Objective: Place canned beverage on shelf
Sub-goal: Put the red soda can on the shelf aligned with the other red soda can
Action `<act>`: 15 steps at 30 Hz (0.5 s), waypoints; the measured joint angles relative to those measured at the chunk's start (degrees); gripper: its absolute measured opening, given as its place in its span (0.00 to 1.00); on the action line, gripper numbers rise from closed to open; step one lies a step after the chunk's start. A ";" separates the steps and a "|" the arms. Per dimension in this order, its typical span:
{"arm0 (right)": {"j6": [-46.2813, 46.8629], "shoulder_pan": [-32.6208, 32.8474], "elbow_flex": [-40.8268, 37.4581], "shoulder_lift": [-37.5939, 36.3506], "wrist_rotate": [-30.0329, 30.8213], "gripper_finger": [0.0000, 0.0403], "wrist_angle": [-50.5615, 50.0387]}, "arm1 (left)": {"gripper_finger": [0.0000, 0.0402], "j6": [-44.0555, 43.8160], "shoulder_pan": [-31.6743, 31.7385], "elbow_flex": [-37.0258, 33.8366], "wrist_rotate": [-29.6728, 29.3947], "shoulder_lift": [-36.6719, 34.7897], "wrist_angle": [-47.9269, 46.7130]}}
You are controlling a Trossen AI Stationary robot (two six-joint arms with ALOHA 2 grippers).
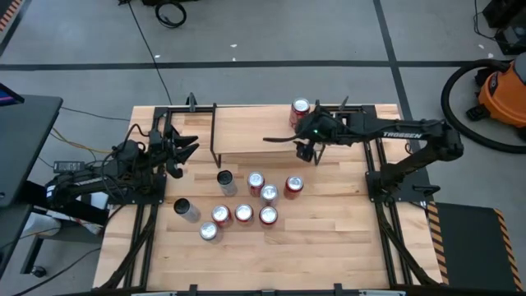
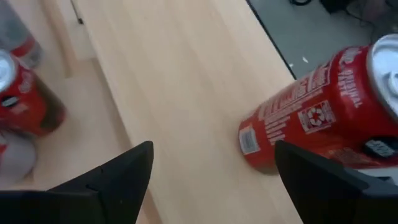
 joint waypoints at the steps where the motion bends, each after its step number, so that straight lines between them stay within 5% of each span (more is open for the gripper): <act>1: -0.18 -0.22 -0.87 0.02 -0.63 0.85 1.47 | 0.39 -0.01 0.00 0.00 0.00 0.00 0.24; 15: -0.71 -2.69 -2.89 1.63 3.09 0.85 2.82 | 0.39 0.27 -0.02 0.00 -0.02 0.02 -0.25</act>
